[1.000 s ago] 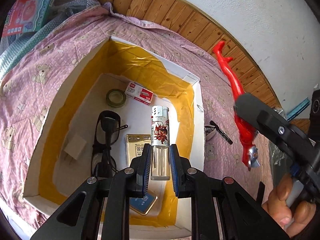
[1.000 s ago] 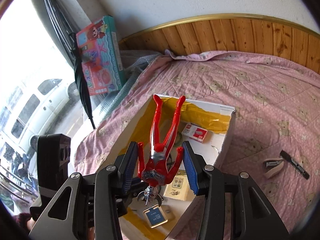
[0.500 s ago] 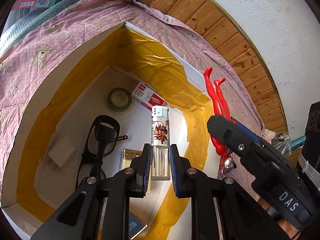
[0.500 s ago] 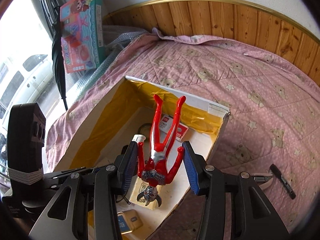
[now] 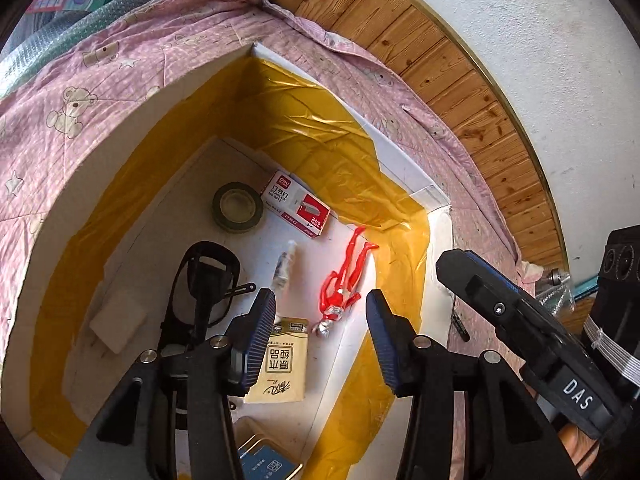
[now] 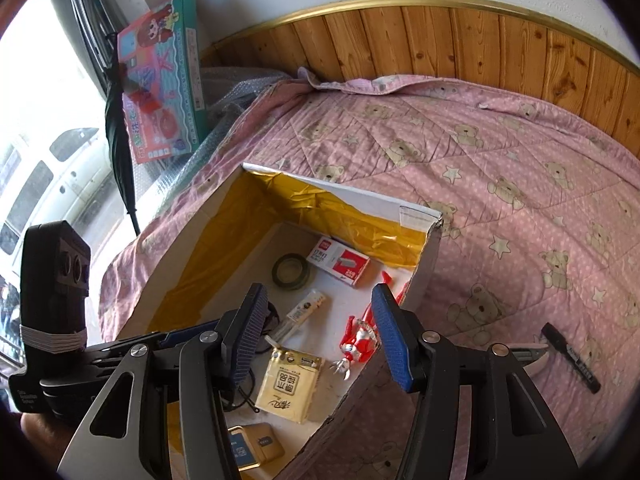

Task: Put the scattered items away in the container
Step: 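Lift both open tools out of the box and move toward the marker and stapler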

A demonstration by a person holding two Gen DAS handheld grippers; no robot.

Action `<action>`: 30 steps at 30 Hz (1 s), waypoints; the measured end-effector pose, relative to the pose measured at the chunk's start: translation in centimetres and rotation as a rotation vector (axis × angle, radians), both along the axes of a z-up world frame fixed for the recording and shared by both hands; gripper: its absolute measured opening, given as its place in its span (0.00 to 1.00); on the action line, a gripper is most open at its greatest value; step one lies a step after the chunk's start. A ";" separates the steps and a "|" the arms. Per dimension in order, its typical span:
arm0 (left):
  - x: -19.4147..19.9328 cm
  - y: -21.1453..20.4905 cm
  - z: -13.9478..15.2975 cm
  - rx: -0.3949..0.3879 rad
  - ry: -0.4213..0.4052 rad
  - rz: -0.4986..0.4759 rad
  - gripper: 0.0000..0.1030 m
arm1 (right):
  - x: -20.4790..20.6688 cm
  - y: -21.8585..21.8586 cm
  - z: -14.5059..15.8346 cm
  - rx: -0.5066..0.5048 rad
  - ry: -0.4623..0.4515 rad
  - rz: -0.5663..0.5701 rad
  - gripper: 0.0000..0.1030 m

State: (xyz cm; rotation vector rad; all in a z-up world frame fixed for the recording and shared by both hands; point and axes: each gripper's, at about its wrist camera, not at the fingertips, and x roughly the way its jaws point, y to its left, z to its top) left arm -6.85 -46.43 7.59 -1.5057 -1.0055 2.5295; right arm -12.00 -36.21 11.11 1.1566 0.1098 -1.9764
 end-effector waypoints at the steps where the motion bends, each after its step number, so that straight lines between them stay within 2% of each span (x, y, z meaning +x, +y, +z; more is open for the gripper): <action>1: 0.4 0.1 0.4 -0.012 0.010 -0.007 0.47 | 0.2 0.2 0.3 -0.021 -0.007 -0.001 0.56; 3: 1.3 0.4 1.4 -0.068 0.032 -0.025 0.47 | 1.1 0.7 0.9 -0.063 -0.021 0.005 0.56; 8: 4.0 2.9 4.5 -0.336 0.103 -0.084 0.47 | 4.3 2.2 2.4 -0.137 -0.016 0.015 0.56; 10: 5.1 3.5 5.2 -0.400 0.123 -0.101 0.47 | 5.6 2.9 3.0 -0.163 -0.010 0.010 0.56; 17: 8.6 5.2 7.3 -0.445 0.164 -0.128 0.48 | 10.1 6.3 5.1 -0.255 0.001 -0.011 0.56; 21: 10.4 6.2 8.3 -0.464 0.185 -0.138 0.48 | 12.5 8.4 5.3 -0.285 -0.001 -0.017 0.56; 27: 12.9 7.7 8.6 -0.462 0.198 -0.163 0.48 | 15.1 12.5 3.5 -0.315 -0.036 -0.073 0.55; 30: 14.1 9.1 8.6 -0.449 0.207 -0.192 0.48 | 16.0 15.2 1.6 -0.308 -0.070 -0.117 0.50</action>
